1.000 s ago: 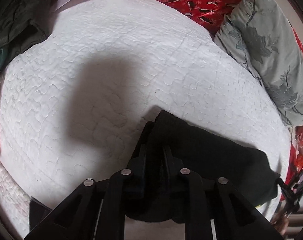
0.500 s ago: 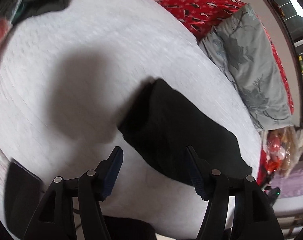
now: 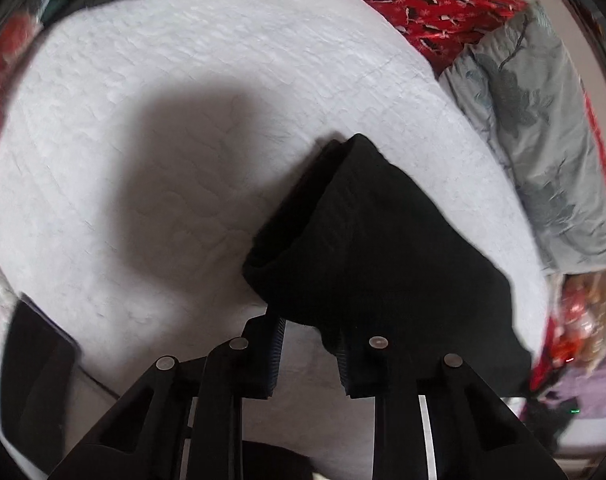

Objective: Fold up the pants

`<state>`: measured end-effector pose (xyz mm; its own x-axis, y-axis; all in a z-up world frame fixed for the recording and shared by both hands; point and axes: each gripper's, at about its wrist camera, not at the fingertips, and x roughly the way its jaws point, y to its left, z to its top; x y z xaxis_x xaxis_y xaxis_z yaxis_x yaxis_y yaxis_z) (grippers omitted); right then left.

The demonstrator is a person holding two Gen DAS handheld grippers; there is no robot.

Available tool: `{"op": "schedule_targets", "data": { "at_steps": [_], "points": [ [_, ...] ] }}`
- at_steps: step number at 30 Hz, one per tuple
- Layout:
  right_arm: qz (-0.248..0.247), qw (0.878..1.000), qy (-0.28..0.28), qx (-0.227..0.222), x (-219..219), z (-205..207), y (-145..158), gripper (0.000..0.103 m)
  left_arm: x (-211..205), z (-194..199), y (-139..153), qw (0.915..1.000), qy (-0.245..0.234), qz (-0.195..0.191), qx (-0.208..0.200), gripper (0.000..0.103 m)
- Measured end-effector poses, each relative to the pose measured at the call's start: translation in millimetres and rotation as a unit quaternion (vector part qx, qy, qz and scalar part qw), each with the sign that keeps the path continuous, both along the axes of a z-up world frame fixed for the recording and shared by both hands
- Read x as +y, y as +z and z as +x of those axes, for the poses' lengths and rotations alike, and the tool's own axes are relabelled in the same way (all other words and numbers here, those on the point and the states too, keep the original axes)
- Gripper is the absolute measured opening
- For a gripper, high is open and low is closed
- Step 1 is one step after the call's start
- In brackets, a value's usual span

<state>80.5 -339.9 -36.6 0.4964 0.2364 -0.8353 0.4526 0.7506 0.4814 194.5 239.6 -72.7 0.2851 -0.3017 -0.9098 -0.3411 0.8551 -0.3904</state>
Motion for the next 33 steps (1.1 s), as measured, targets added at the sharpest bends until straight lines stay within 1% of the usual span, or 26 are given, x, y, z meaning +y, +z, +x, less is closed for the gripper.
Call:
{"op": "schedule_targets", "data": {
  "at_steps": [1,2,4,7,9,11,12,14,15,16,17,19,21,22,23,25,28,30,32,33],
  "points": [
    [-0.001,1.000,0.006,0.002,-0.5,-2.1,0.6,0.008,-2.4,1.1,-4.2,0.9999,-0.005,0.009,0.007,0.023],
    [-0.011,1.000,0.006,0.016,-2.6,-4.6,-3.3,0.007,-3.9,2.3,-7.8,0.9998,-0.004,0.010,0.015,0.023],
    [-0.019,0.999,0.000,0.038,-9.2,-10.1,-14.1,0.008,-4.1,1.4,-7.3,0.9999,0.006,0.001,0.016,0.022],
    [-0.005,0.999,-0.017,0.034,-15.5,-13.8,-21.3,0.008,-1.3,0.7,-5.7,0.9996,0.015,-0.011,0.021,0.023],
    [-0.008,0.999,-0.018,0.034,-15.3,-13.1,-22.0,0.010,2.7,-3.6,-5.3,0.9993,0.015,-0.024,0.025,0.025],
    [-0.006,0.999,-0.013,0.032,-13.7,-11.5,-19.0,0.016,6.5,-11.5,-0.4,0.9990,0.006,-0.040,0.019,0.029],
    [-0.001,1.000,-0.013,0.029,-13.8,-12.0,-16.8,0.019,5.4,-15.7,3.9,0.9989,-0.001,-0.045,0.014,0.034],
    [0.007,1.000,-0.020,0.014,-18.0,-16.7,-7.7,0.029,-0.3,-31.8,18.5,0.9990,-0.019,-0.041,-0.004,0.036],
    [0.010,1.000,-0.025,0.006,-20.8,-18.6,-3.2,0.031,-7.8,-40.1,28.4,0.9987,-0.031,-0.038,-0.015,0.038],
    [0.014,1.000,-0.027,0.000,-24.2,-18.7,-0.3,0.034,-20.4,-48.3,40.3,0.9976,-0.048,-0.039,-0.030,0.043],
    [0.014,0.999,-0.028,-0.003,-27.5,-16.7,1.7,0.035,-31.9,-52.9,49.0,0.9964,-0.063,-0.041,-0.040,0.046],
    [0.010,1.000,-0.025,-0.003,-30.5,-9.2,4.6,0.035,-68.8,-59.2,67.6,0.9920,-0.101,-0.043,-0.063,0.058],
    [0.015,1.000,-0.018,-0.001,-29.8,2.1,3.9,0.035,-110.1,-57.1,76.9,0.9862,-0.137,-0.060,-0.072,0.064],
    [0.016,1.000,-0.013,-0.001,-28.2,7.2,2.8,0.035,-126.6,-56.7,78.7,0.9838,-0.146,-0.069,-0.077,0.065],
    [0.016,1.000,-0.010,0.000,-26.1,11.2,2.2,0.035,-148.8,-54.0,77.0,0.9818,-0.157,-0.079,-0.071,0.065],
    [0.015,1.000,-0.001,0.001,-20.7,19.1,0.6,0.036,-190.5,-46.8,66.4,0.9782,-0.172,-0.106,-0.045,0.065],
    [0.016,1.000,0.012,0.003,-14.4,29.0,-1.7,0.036,-236.4,-36.6,41.3,0.9752,-0.175,-0.136,0.002,0.064],
    [0.014,1.000,0.020,0.002,-12.5,32.6,-1.8,0.036,-254.3,-30.7,25.9,0.9745,-0.171,-0.143,0.026,0.063],
    [0.008,1.000,0.029,0.003,-11.5,36.4,-1.4,0.040,-262.4,-24.5,11.5,0.9751,-0.162,-0.146,0.041,0.063],
    [0.006,0.999,0.032,0.003,-12.0,37.5,-1.3,0.040,-264.5,-22.0,6.0,0.9752,-0.157,-0.149,0.048,0.063]
  ]
}}
